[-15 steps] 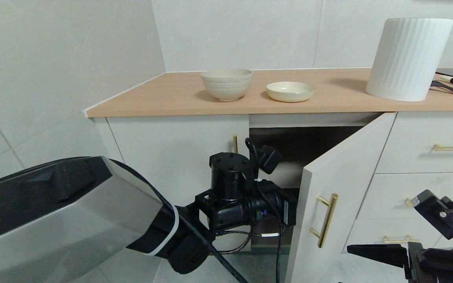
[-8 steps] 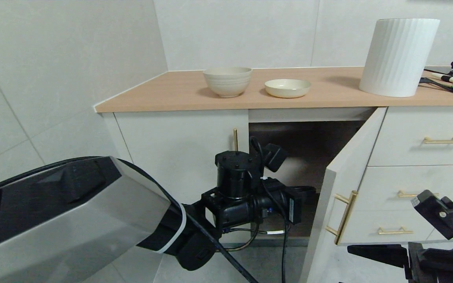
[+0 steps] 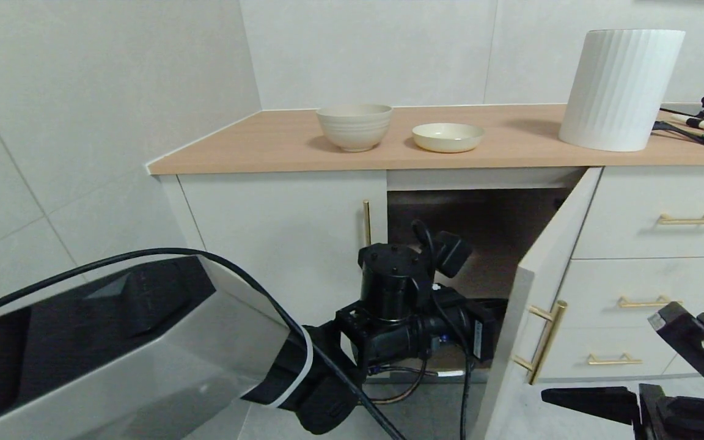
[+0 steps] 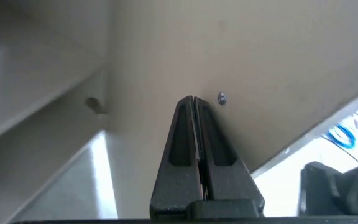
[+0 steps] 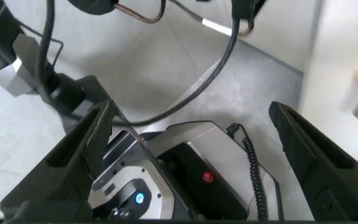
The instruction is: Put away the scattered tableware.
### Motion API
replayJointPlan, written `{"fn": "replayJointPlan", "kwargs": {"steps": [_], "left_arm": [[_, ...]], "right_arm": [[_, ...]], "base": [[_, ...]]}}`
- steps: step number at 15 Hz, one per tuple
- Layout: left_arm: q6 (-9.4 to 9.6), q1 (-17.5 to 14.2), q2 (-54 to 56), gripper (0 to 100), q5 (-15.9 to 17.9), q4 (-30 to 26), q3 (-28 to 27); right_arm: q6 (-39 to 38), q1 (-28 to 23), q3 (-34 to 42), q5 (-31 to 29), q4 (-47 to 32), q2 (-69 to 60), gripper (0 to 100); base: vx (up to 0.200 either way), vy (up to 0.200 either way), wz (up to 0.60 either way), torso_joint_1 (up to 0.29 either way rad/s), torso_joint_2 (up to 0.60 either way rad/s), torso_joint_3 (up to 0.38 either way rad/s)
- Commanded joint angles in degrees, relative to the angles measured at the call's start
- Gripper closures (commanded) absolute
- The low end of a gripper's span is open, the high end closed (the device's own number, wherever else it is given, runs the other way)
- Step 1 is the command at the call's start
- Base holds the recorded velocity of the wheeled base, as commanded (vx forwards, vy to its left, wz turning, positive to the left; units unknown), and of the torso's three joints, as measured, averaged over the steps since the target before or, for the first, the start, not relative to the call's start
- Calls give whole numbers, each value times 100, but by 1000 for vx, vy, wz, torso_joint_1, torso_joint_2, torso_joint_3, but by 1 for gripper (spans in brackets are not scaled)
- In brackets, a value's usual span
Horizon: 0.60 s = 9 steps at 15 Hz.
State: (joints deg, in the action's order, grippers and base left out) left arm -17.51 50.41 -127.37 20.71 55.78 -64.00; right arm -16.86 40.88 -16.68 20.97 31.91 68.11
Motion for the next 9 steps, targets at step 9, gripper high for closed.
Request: {"fn": "replayJointPlan", "kwargs": {"steps": [9], "left_arm": [[-447, -347, 1355, 100, 1339, 425, 1364]], "right_arm": [[51, 35, 235, 1234, -45, -527, 0]], "base": [[0, 0, 0, 0, 0, 0]]}}
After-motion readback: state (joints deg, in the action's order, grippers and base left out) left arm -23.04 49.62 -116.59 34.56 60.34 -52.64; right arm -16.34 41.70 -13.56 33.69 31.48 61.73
